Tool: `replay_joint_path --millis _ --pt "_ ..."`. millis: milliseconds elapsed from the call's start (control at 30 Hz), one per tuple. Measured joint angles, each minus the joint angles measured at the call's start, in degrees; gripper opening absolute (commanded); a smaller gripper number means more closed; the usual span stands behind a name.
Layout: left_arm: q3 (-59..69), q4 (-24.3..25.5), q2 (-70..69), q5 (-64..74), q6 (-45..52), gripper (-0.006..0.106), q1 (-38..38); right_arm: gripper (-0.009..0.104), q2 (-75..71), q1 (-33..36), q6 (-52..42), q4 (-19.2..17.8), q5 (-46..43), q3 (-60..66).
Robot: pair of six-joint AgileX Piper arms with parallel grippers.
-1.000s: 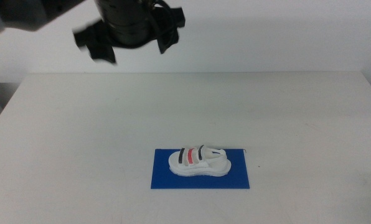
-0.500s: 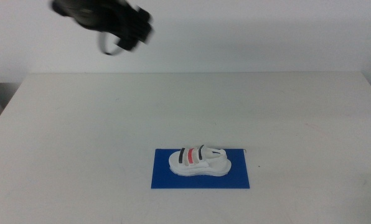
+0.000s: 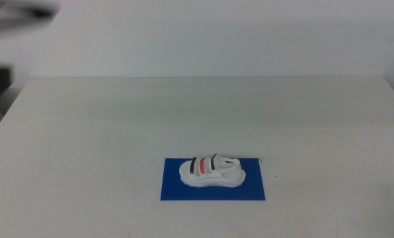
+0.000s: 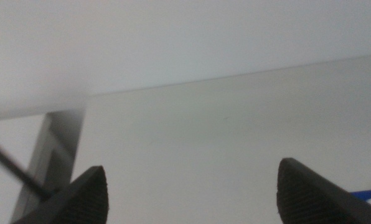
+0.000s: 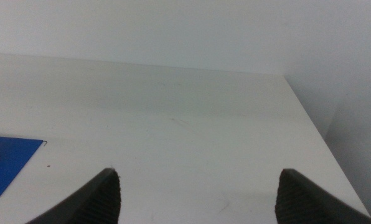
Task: Use one arm to grab the shoe from the table and place it on the mat.
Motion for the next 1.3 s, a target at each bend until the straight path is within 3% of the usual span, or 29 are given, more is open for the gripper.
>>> replay_joint_path --millis 167,633,833,1300 --pt "13.74 -0.77 -12.0 -3.47 0.0 0.093 4.32 0.064 0.0 0.0 0.0 0.0 0.0 0.0" --pt "37.5 -4.96 -33.71 -13.99 -0.05 0.093 4.75 0.064 0.0 0.0 0.0 0.0 0.0 0.0" --pt "47.06 -8.96 -44.31 -17.86 1.64 0.093 4.75 0.064 0.0 0.0 0.0 0.0 0.0 0.0" --pt "51.02 -11.97 -45.97 -19.06 1.87 0.093 4.79 0.064 0.0 0.0 0.0 0.0 0.0 0.0"
